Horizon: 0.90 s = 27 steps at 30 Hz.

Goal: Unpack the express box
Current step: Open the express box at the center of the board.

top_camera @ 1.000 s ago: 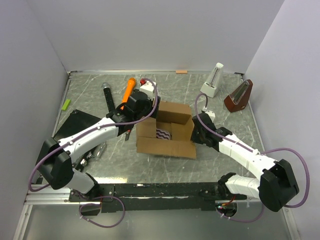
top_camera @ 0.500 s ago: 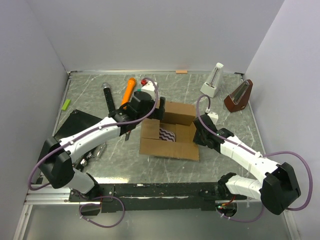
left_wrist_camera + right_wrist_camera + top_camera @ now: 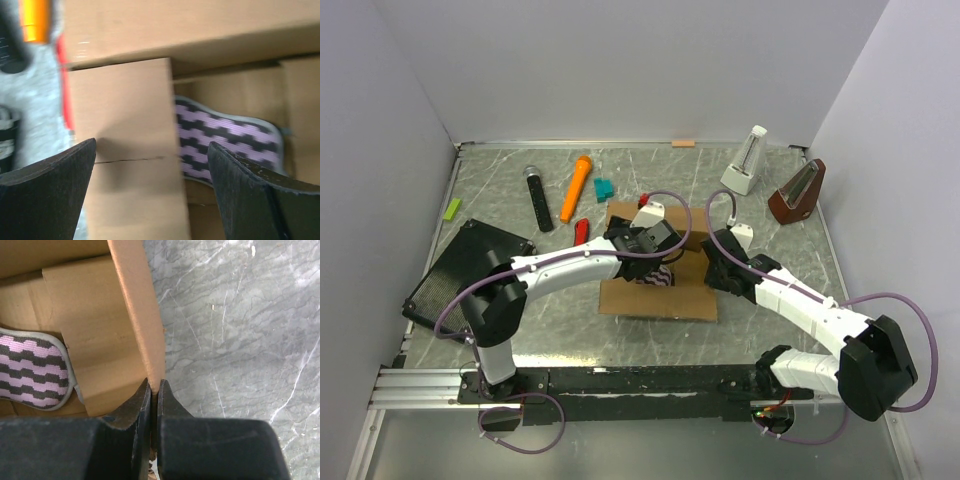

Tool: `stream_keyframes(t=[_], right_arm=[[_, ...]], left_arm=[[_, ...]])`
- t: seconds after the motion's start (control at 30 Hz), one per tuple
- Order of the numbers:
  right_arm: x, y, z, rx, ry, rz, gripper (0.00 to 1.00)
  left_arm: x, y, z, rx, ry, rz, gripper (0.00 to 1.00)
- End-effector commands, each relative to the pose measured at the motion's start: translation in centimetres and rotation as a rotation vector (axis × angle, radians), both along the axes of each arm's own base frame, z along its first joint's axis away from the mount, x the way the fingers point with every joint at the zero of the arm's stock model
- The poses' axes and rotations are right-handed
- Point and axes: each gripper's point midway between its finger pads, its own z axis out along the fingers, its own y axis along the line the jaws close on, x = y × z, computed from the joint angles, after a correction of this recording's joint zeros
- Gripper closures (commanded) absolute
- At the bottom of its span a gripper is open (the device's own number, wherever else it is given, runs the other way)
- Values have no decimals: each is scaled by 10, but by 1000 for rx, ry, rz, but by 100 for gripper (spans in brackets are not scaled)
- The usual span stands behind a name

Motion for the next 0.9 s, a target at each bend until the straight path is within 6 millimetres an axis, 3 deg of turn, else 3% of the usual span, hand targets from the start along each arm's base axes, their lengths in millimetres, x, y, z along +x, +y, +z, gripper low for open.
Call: stream_keyframes(t=[0.0, 0.27, 0.63, 0.87], right_arm=[[5, -2, 6, -6, -15, -43, 100], [5, -4, 5, -11, -12, -51, 100], [5, -3, 5, -12, -8, -48, 100], [4, -1, 3, -8, -2, -40, 100]], left_arm=[[8, 22, 25, 54, -96, 111, 3], [11, 35, 48, 76, -158, 144, 1], [4, 47, 90, -67, -225, 168, 9], [2, 78, 95, -186, -217, 229, 13]])
